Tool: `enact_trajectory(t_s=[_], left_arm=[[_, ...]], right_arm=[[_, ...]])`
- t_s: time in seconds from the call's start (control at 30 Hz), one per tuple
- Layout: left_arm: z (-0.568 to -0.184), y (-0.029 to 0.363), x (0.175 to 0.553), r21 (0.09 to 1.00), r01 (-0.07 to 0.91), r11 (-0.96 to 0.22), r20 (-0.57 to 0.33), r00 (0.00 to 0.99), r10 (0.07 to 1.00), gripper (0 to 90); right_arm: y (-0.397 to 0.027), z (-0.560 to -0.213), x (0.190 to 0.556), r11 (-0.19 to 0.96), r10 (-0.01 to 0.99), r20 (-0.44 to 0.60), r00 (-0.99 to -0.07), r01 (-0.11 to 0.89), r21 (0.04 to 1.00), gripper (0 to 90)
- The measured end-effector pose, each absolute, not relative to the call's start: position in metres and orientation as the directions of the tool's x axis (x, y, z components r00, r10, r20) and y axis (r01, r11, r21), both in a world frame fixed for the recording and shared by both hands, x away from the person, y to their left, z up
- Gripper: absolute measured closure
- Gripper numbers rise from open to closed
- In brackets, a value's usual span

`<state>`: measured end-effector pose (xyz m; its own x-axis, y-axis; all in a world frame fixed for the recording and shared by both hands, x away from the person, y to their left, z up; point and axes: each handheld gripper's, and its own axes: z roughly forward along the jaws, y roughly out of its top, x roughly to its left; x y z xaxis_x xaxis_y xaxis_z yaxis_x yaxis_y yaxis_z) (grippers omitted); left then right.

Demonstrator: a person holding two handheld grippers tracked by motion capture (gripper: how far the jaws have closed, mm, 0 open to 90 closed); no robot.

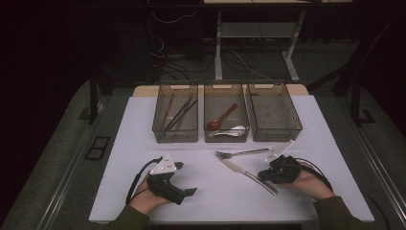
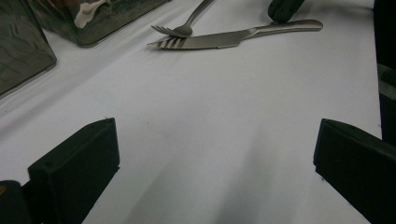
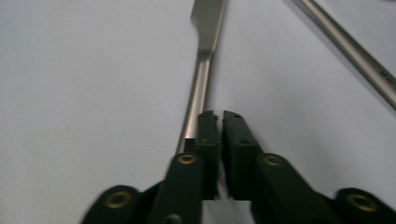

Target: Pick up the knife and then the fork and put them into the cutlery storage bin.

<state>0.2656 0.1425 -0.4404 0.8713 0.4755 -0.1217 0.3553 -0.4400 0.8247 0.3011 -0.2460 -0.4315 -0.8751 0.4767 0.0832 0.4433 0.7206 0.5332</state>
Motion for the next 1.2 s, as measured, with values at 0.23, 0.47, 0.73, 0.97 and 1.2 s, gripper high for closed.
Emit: enact_trajectory(t_s=[0.23, 0.47, 0.73, 0.97, 1.2], left_arm=[[-0.440, 0.142, 0.265, 0.825, 0.354, -0.440, -0.122, 0.872, 0.474, 0.0], [-0.440, 0.141, 0.265, 0.824, 0.356, -0.440, -0.125, 0.872, 0.473, 0.0], [-0.441, 0.140, 0.266, 0.825, 0.353, -0.442, -0.122, 0.874, 0.470, 0.0], [-0.441, 0.140, 0.266, 0.824, 0.355, -0.442, -0.124, 0.874, 0.470, 0.0], [-0.441, 0.140, 0.265, 0.824, 0.354, -0.442, -0.125, 0.875, 0.468, 0.0]], right_arm=[[-0.246, -0.420, 0.302, 0.672, 0.524, 0.168, -0.835, 0.526, 0.521, 59.9], [-0.235, -0.409, 0.302, 0.679, 0.556, 0.167, -0.814, 0.561, 0.474, 54.2], [-0.204, -0.407, 0.306, 0.758, 0.556, 0.090, -0.826, 0.548, 0.353, 56.0], [-0.185, -0.414, 0.315, 0.802, 0.544, 0.052, -0.837, 0.538, 0.261, 63.5], [-0.175, -0.418, 0.322, 0.824, 0.532, 0.029, -0.846, 0.525, 0.211, 69.9]])
